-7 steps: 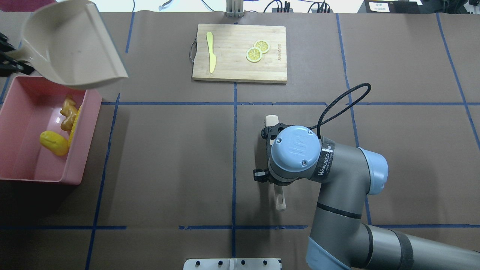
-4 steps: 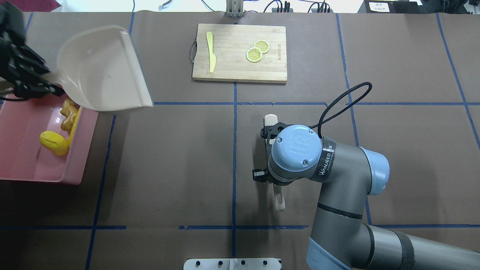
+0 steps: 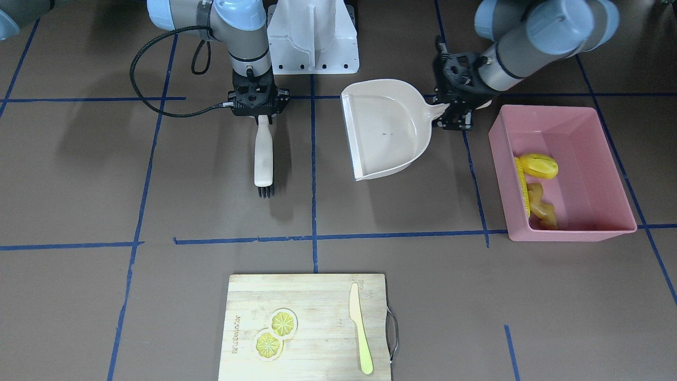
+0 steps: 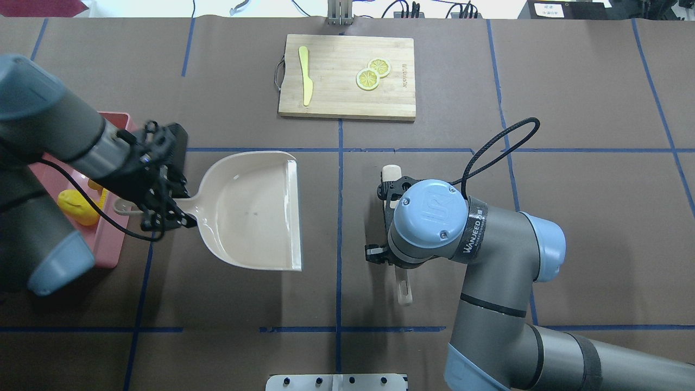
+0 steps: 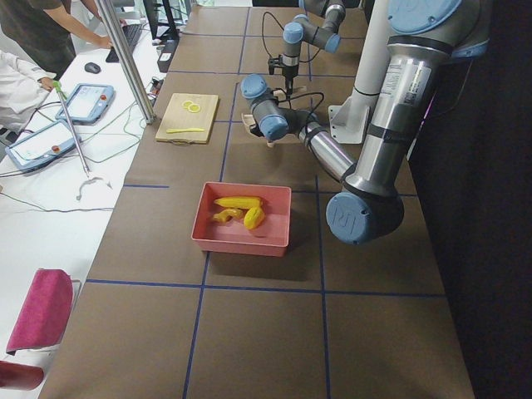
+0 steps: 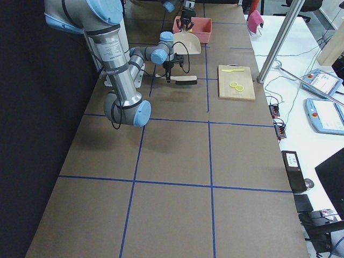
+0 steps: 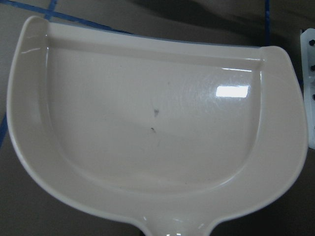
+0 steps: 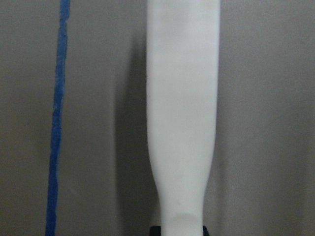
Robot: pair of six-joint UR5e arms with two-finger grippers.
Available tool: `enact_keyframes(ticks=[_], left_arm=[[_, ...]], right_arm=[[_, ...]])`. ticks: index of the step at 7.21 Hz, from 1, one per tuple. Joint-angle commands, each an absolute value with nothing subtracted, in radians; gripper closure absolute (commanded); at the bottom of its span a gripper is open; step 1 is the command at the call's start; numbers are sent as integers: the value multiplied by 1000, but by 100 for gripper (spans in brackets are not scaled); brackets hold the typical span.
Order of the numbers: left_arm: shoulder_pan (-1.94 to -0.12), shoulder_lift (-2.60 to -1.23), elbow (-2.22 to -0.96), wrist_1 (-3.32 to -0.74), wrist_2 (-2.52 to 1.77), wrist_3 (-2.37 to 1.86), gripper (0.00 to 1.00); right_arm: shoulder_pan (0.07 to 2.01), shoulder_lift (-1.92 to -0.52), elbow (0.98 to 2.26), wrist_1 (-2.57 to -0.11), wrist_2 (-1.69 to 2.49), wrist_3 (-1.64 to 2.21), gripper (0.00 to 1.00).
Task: Sweep and dump trash into bin
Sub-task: 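Set the dustpan on the table with the left gripper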
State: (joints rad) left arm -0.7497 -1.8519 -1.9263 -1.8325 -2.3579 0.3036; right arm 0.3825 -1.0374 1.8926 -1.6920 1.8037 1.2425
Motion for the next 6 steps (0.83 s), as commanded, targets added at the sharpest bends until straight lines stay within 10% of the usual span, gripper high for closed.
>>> enact_keyframes(ticks=[1,6], left_arm=[[-654,-1862,-1864,-1944,-2249,304,98],[-615,-1940,-1689,-2051,-2246,206,95]], right_arm=[[383,-1039,1904,-1692,1805,1243,100],[383,-1040,1902,-1692,1805,1244,100]])
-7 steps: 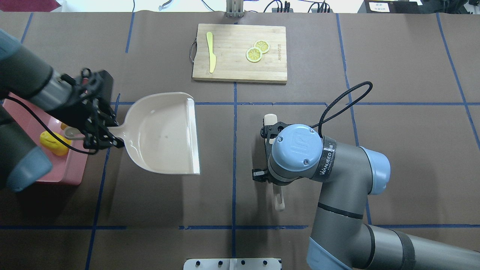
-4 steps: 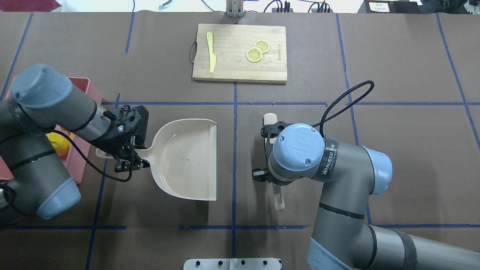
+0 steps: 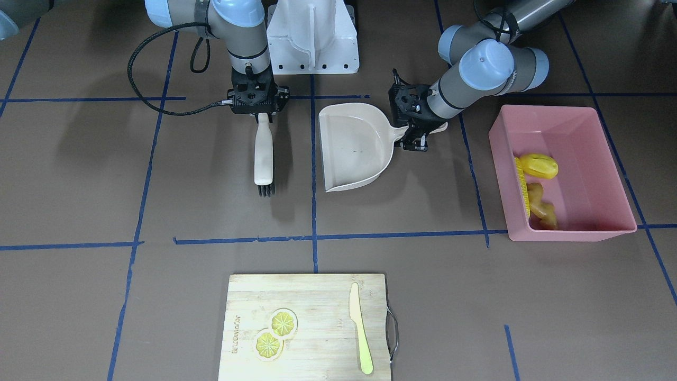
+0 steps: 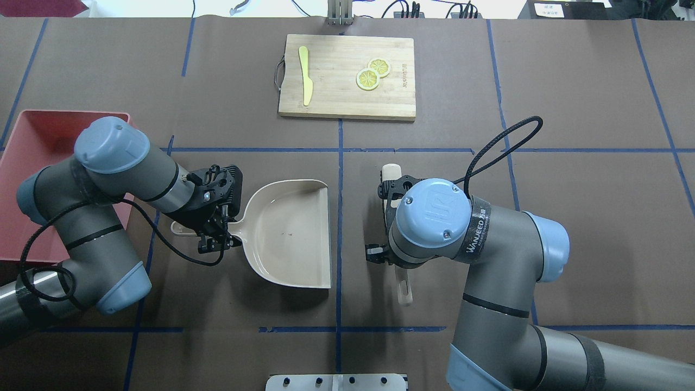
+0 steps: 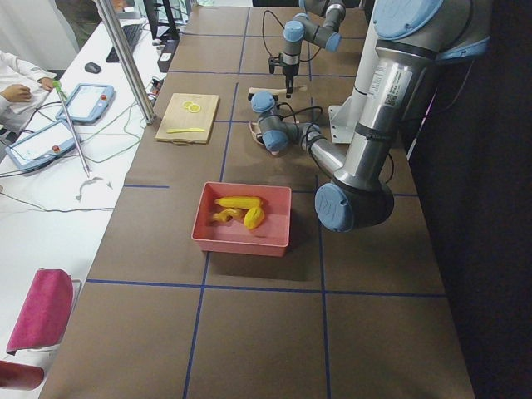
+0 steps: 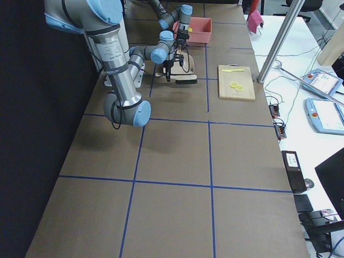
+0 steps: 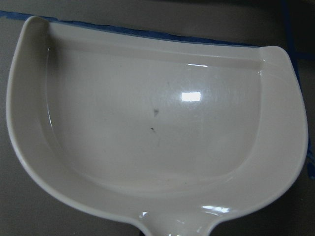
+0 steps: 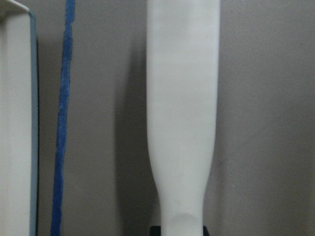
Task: Sweep and dump trash into bin
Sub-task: 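Set the dustpan on the table with the left gripper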
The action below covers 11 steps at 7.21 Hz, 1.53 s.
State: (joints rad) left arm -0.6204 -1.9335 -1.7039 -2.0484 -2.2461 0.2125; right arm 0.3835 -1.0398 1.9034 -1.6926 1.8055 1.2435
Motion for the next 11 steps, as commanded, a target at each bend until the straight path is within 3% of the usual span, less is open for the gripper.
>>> enact_keyframes(ticks=[1,7,9,10,11], left_arm=[[-615,-1956,-1677,-2049,-2244,210,93],[-584,-1985,-1654,-2068,-2174,304,89],[-595,-1983,-1660,-2068,-2172,302,83],[-612,-1983,-1661,-2065,-2175,302,73],[-627,-1983,-1658,-2057,-2175,299,48]], right_arm=[[383,-1040,1902,-1692,1805,1247,100],[382,-1039,1904,-1692,1805,1253,100],[382,-1039,1902,-1692,1805,1253,100],[380,-1039,1902,-1692,1805,1255,100],[380,-1039,1902,-1692,1805,1255,100]])
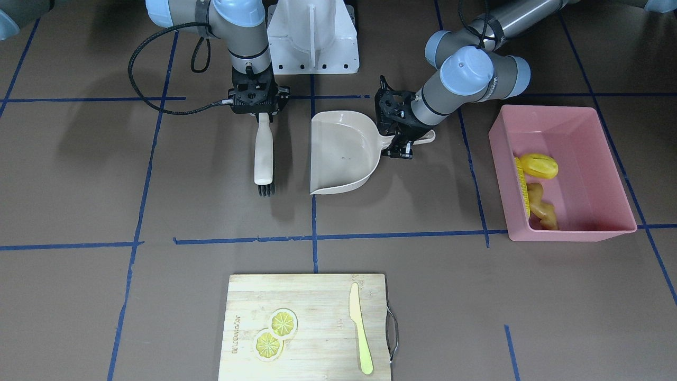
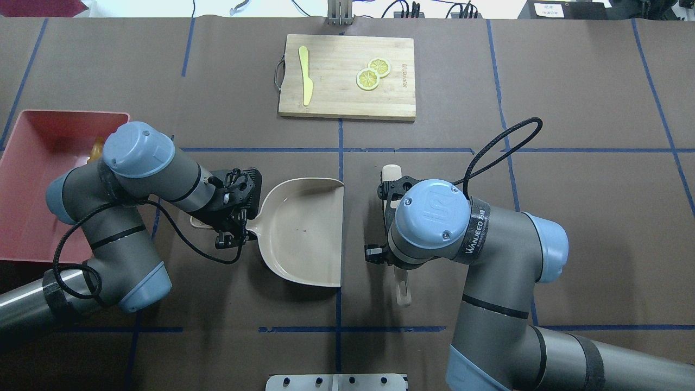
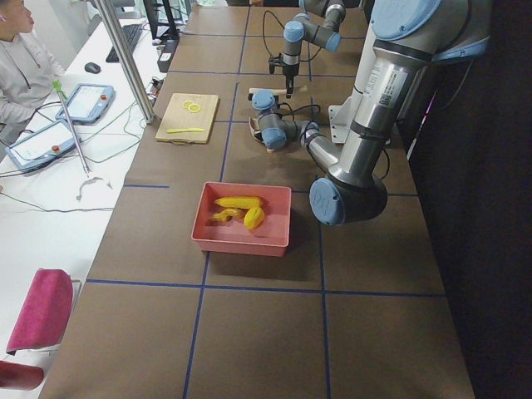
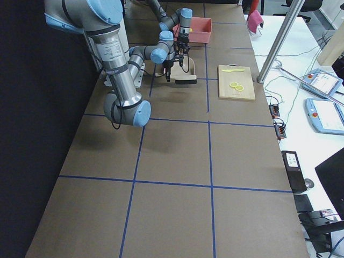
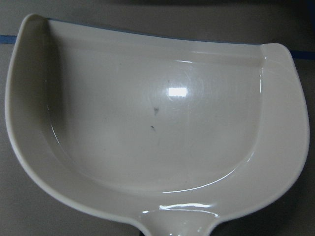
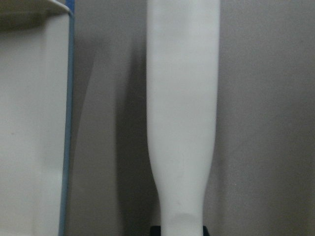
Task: Sweep and dump trash into bin
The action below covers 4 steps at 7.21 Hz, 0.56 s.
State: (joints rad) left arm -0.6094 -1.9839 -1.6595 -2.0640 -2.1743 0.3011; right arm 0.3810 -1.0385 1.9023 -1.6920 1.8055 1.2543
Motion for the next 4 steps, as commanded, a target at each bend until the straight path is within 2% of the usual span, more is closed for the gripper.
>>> enact_keyframes(ticks=[1,4], left_arm=[[-659,-1979,-1660,-2057,-2181,293,0],[-748,-1940,-1671,-2056,-2294,291,0]], right_arm=[[380,-1039,1902,-1692,1804,1256,100],[380,-1040,1901,-1692,1804,1256,100]])
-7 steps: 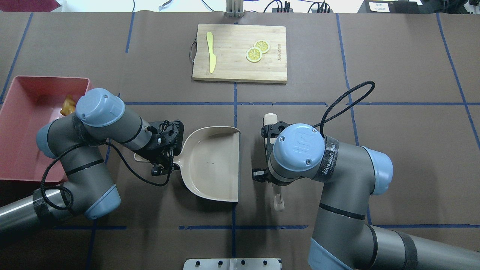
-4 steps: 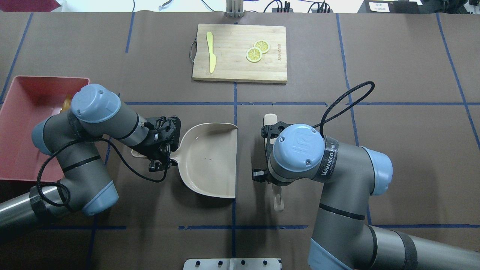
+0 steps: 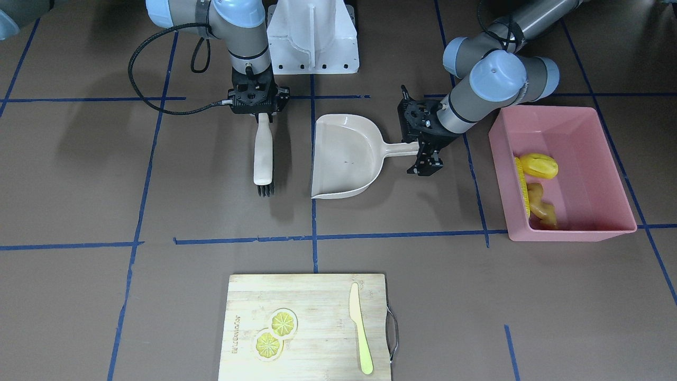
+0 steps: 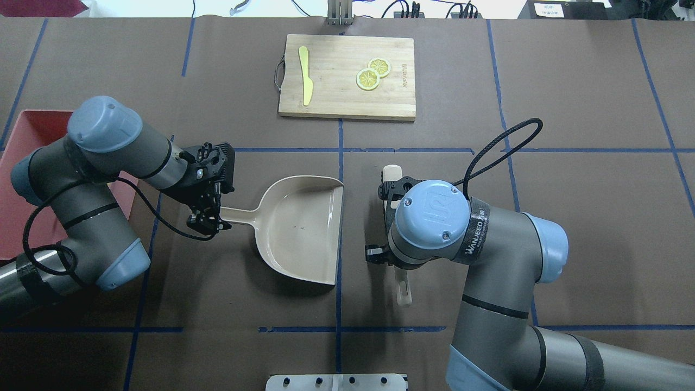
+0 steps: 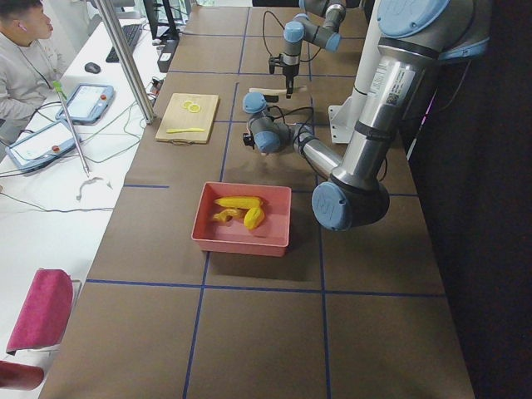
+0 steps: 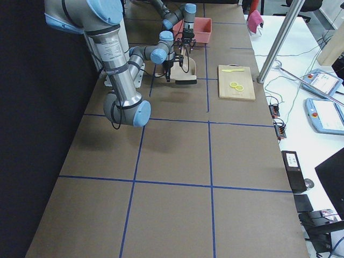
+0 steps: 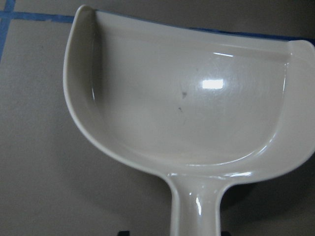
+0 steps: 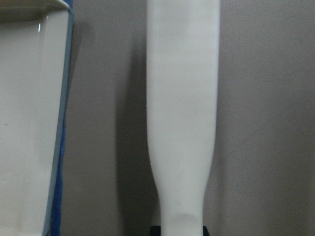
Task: Sweep and dump trash into bin
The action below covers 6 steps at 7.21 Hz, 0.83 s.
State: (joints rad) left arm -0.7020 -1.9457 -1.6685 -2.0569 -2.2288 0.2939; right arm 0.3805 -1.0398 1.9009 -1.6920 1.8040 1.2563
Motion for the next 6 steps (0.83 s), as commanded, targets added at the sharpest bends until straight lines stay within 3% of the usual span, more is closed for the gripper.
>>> enact_keyframes(ticks=[1,4,6], left_arm=[[-811,-1939,-1671,-2054,-2371,290,0],[-961,-1930,-1790,-1845,-2467,276,0],[-1038,-1908,-1786,-1787,-2360,253,0]], right_arm=[[380,-1040,1901,-1692,1804,1256,100],[382,-1042,1901,-1692,1801,1255,100],[385,-1045,1898,-1693,1799,1246,100]])
